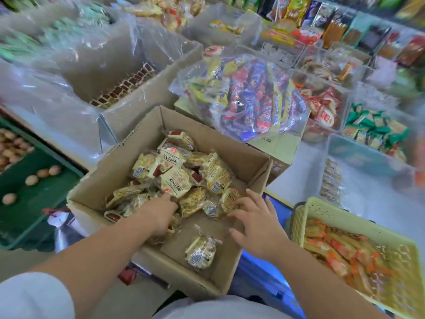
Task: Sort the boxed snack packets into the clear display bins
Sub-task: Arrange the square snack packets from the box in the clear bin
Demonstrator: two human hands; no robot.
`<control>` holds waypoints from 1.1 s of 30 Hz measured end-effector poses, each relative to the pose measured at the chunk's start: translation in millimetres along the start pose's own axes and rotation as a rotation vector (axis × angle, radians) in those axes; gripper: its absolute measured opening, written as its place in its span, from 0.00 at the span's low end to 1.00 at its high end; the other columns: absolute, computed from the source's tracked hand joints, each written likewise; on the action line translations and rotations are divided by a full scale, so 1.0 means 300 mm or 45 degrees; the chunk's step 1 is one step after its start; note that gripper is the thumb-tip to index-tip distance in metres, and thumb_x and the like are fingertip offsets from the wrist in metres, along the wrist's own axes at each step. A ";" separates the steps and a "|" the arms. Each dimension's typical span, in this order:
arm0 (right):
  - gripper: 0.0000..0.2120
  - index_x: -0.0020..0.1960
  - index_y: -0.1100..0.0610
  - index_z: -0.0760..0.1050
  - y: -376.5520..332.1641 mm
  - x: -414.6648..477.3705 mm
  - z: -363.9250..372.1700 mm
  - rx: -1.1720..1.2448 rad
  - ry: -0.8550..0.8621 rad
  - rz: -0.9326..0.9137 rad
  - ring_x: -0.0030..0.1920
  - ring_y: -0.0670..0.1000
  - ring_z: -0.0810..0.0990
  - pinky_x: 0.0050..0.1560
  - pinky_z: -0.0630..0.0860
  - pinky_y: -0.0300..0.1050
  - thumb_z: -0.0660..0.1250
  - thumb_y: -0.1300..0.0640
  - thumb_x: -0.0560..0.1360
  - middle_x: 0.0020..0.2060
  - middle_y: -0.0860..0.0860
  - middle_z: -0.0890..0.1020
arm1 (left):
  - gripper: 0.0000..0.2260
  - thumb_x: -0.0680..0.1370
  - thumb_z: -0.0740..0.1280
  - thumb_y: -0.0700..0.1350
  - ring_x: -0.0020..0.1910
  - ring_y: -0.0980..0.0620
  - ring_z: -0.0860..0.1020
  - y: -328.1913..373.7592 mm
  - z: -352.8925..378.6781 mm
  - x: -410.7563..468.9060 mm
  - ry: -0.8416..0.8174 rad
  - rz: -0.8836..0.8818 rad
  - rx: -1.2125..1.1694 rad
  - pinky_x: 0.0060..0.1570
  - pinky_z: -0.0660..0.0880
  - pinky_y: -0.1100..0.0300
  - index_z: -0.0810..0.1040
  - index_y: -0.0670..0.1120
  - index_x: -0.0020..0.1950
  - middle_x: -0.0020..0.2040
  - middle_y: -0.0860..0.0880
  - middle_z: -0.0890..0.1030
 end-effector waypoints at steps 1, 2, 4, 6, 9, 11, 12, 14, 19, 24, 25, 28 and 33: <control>0.26 0.70 0.41 0.72 -0.002 0.001 -0.005 -0.052 -0.022 0.013 0.80 0.52 0.42 0.77 0.38 0.68 0.55 0.35 0.75 0.74 0.43 0.64 | 0.21 0.74 0.74 0.44 0.56 0.45 0.79 0.002 -0.018 -0.011 0.023 0.022 -0.001 0.48 0.77 0.54 0.75 0.49 0.65 0.64 0.46 0.73; 0.26 0.71 0.42 0.71 -0.009 0.001 -0.011 -0.128 -0.053 0.016 0.81 0.53 0.41 0.75 0.34 0.69 0.55 0.35 0.76 0.75 0.45 0.65 | 0.21 0.73 0.75 0.46 0.57 0.45 0.79 0.000 -0.037 -0.027 0.045 0.035 -0.017 0.50 0.79 0.53 0.75 0.49 0.64 0.62 0.47 0.76; 0.27 0.71 0.45 0.71 -0.044 0.009 -0.017 -0.335 -0.134 -0.038 0.81 0.57 0.43 0.74 0.33 0.72 0.56 0.36 0.77 0.74 0.50 0.68 | 0.23 0.71 0.75 0.50 0.57 0.46 0.79 -0.012 -0.075 -0.072 0.108 0.050 -0.073 0.51 0.80 0.52 0.74 0.51 0.63 0.59 0.49 0.79; 0.22 0.67 0.50 0.75 -0.117 0.031 -0.010 -0.465 -0.217 -0.143 0.79 0.59 0.57 0.76 0.48 0.70 0.60 0.41 0.78 0.67 0.53 0.75 | 0.23 0.69 0.75 0.52 0.51 0.48 0.78 -0.044 -0.114 -0.137 0.251 0.038 -0.198 0.43 0.76 0.54 0.73 0.52 0.61 0.52 0.52 0.79; 0.14 0.59 0.54 0.80 -0.238 0.078 0.067 -0.274 -0.502 -0.226 0.55 0.59 0.80 0.57 0.79 0.56 0.60 0.50 0.80 0.52 0.55 0.82 | 0.25 0.66 0.79 0.54 0.46 0.54 0.77 -0.129 -0.144 -0.273 0.522 -0.028 -0.707 0.38 0.71 0.59 0.73 0.59 0.59 0.47 0.57 0.78; 0.15 0.66 0.52 0.77 -0.303 0.113 0.153 -0.150 -0.661 -0.276 0.55 0.59 0.80 0.52 0.78 0.51 0.61 0.51 0.81 0.55 0.56 0.81 | 0.25 0.65 0.83 0.52 0.48 0.64 0.79 -0.200 -0.143 -0.388 0.741 -0.094 -1.175 0.38 0.70 0.70 0.74 0.65 0.54 0.47 0.63 0.80; 0.18 0.70 0.51 0.74 -0.324 0.133 0.193 -0.131 -0.695 -0.295 0.58 0.60 0.78 0.54 0.77 0.52 0.62 0.51 0.81 0.60 0.57 0.79 | 0.25 0.64 0.84 0.52 0.50 0.70 0.78 -0.238 -0.130 -0.446 0.864 -0.147 -1.394 0.38 0.69 0.73 0.75 0.67 0.52 0.47 0.66 0.80; 0.25 0.77 0.50 0.65 -0.331 0.178 0.267 -0.156 -0.704 -0.279 0.68 0.61 0.72 0.64 0.74 0.57 0.64 0.51 0.81 0.71 0.56 0.70 | 0.24 0.64 0.84 0.55 0.50 0.73 0.77 -0.292 -0.078 -0.538 1.044 -0.258 -1.743 0.43 0.73 0.66 0.77 0.70 0.52 0.49 0.70 0.81; 0.38 0.81 0.45 0.50 -0.287 0.217 0.401 -0.470 -0.850 -0.221 0.77 0.62 0.59 0.72 0.66 0.63 0.67 0.53 0.79 0.80 0.52 0.57 | 0.20 0.58 0.80 0.54 0.38 0.58 0.85 -0.327 0.128 -0.606 1.173 -0.432 -2.581 0.31 0.79 0.63 0.83 0.65 0.49 0.46 0.61 0.86; 0.29 0.76 0.52 0.65 -0.302 0.211 0.412 -0.650 -0.818 -0.260 0.69 0.61 0.70 0.67 0.73 0.57 0.69 0.54 0.77 0.71 0.59 0.68 | 0.31 0.58 0.86 0.48 0.49 0.44 0.87 -0.269 0.241 -0.620 1.042 -0.534 -2.782 0.46 0.83 0.48 0.81 0.53 0.59 0.54 0.49 0.87; 0.26 0.74 0.54 0.68 -0.306 0.207 0.405 -0.656 -0.815 -0.271 0.68 0.61 0.72 0.66 0.74 0.57 0.68 0.56 0.78 0.69 0.59 0.69 | 0.30 0.60 0.85 0.45 0.51 0.42 0.87 -0.254 0.247 -0.620 1.025 -0.539 -2.805 0.52 0.82 0.41 0.80 0.50 0.61 0.55 0.47 0.87; 0.20 0.68 0.58 0.74 -0.331 0.199 0.345 -0.606 -0.775 -0.287 0.63 0.63 0.77 0.61 0.78 0.57 0.67 0.60 0.77 0.65 0.59 0.72 | 0.29 0.64 0.82 0.43 0.53 0.38 0.86 -0.223 0.246 -0.615 0.983 -0.519 -2.882 0.58 0.78 0.31 0.79 0.45 0.64 0.56 0.45 0.87; 0.09 0.50 0.51 0.73 -0.321 0.192 0.005 -0.082 -0.159 -0.256 0.53 0.54 0.80 0.46 0.73 0.44 0.71 0.57 0.73 0.50 0.51 0.79 | 0.25 0.67 0.76 0.44 0.50 0.45 0.87 -0.191 0.177 -0.604 1.025 -0.442 -3.014 0.51 0.83 0.42 0.78 0.46 0.63 0.53 0.47 0.88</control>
Point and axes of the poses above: each hand's wrist, its own x-axis towards the middle knuckle, its own z-axis out of the palm, y = z × x, the point moved 9 cm from there along x, towards the middle knuckle
